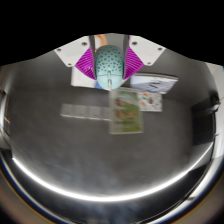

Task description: Arrange mouse

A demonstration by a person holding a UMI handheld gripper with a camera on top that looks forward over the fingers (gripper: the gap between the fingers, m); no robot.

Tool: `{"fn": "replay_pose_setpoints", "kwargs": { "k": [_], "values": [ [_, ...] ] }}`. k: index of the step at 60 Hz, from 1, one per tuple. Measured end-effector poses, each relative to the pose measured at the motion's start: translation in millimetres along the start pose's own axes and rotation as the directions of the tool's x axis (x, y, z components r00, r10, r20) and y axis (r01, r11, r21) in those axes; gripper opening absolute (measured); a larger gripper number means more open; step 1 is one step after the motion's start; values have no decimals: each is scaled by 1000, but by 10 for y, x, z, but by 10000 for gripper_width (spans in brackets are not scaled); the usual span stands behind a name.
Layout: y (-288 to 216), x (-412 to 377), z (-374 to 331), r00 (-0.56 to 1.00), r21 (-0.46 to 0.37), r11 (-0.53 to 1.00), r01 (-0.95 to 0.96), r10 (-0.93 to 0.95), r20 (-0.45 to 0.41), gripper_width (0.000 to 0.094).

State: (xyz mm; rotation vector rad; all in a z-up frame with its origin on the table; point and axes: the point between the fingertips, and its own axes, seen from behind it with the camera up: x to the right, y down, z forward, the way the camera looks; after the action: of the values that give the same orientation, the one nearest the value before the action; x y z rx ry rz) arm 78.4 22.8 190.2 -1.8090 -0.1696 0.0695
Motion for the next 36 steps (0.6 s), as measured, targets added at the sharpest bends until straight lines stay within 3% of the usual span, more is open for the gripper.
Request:
{"fn": "replay_pose_setpoints", "kwargs": {
  "k": [8, 13, 21, 23, 24, 32, 36],
  "values": [
    [924, 1038, -106, 979, -147, 981, -123, 96, -179, 383],
    [1473, 1180, -38, 977, -250, 957, -145, 99, -188, 385],
    [2054, 1279, 142, 977, -335, 930, -155, 94, -190, 391],
    [2135, 1282, 150, 979, -353, 923, -152, 92, -181, 469],
    [2099, 1289, 182, 979, -332, 931, -154, 98, -179, 435],
    [2113, 1277, 132, 983, -365, 918, -155, 106, -152, 541],
    [2094, 1240, 62, 984, -373, 913, -166, 128, -126, 731]
  ]
}}
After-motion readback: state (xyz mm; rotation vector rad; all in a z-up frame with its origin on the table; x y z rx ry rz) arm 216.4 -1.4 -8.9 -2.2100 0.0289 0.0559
